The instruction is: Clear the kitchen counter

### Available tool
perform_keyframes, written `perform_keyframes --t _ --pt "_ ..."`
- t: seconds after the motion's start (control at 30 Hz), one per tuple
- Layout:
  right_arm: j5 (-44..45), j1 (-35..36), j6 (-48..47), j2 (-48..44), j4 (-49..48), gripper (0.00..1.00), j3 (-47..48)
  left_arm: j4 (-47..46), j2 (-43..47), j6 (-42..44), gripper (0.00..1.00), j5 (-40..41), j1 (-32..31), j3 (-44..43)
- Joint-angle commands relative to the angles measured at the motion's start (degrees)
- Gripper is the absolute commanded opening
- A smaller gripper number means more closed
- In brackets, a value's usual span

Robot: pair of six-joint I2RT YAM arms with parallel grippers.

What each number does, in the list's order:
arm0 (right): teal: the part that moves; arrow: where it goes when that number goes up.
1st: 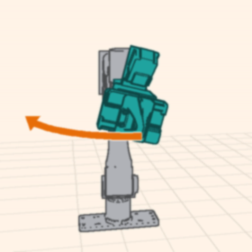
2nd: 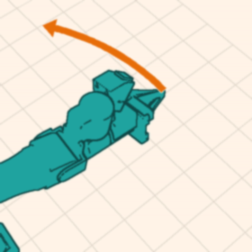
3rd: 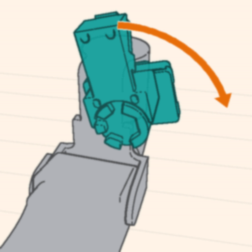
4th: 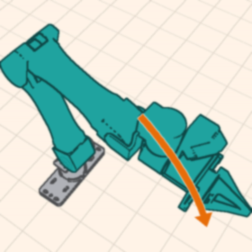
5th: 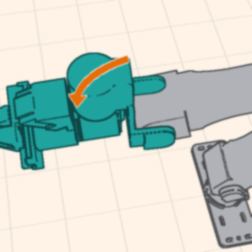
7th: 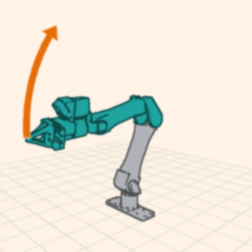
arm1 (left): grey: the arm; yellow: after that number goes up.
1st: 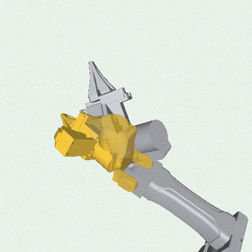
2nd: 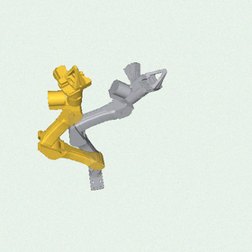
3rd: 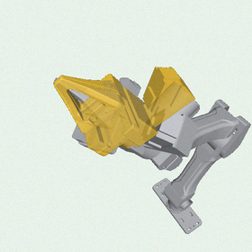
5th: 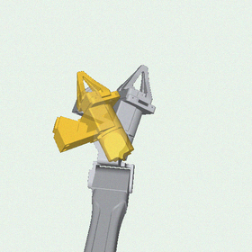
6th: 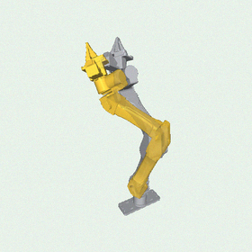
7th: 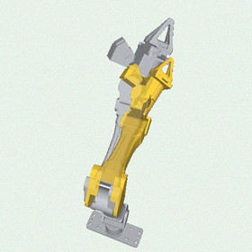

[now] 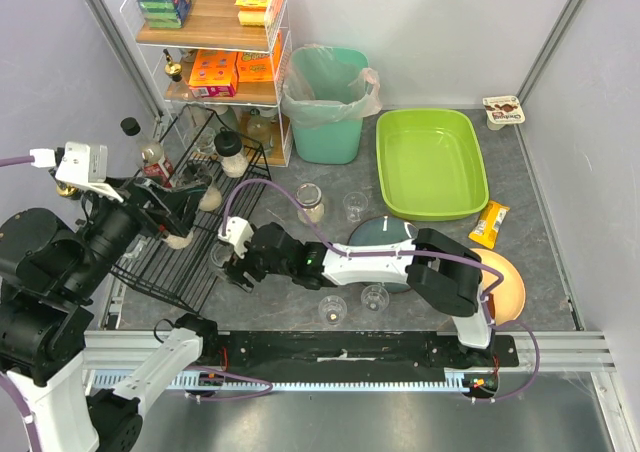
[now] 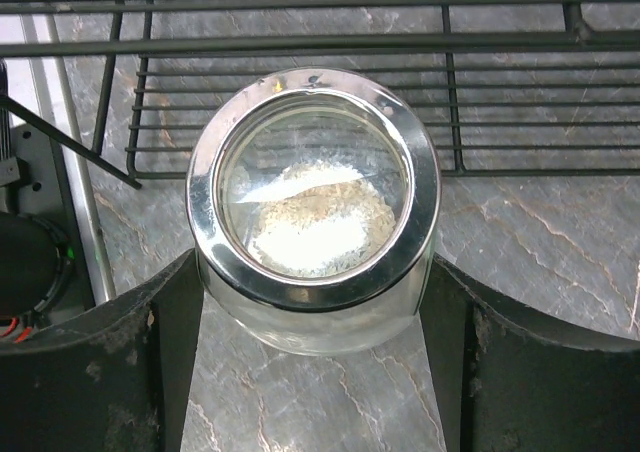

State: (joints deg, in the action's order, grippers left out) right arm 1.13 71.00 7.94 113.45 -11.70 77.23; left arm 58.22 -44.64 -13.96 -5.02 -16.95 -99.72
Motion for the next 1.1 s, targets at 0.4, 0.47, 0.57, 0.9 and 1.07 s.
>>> perform_keyframes --t 0.4,0.47,0.57,0.9,1.07 --pt "-0.8 0.9 0.2 7.8 -2.9 0.39 11.2 -0.7 0.9 1.7 0.94 -1.8 0.2 -0.4" --pt "-0.7 1.0 0.1 7.6 -3.8 0.39 10.4 -0.7 1.0 1.8 0.94 -1.7 0.2 -0.2" --pt "-0.4 1.0 -0.1 8.6 -3.9 0.40 11.4 -0.7 1.0 1.8 0.94 -1.6 0.2 -0.1" --pt "1.9 1.3 -0.3 12.9 -5.1 0.43 16.1 -1.3 1.2 1.9 0.94 -1.0 0.1 0.7" --pt "3.5 1.6 0.1 15.9 -5.3 0.45 18.9 -1.3 1.3 1.8 0.94 -1.1 0.2 0.7"
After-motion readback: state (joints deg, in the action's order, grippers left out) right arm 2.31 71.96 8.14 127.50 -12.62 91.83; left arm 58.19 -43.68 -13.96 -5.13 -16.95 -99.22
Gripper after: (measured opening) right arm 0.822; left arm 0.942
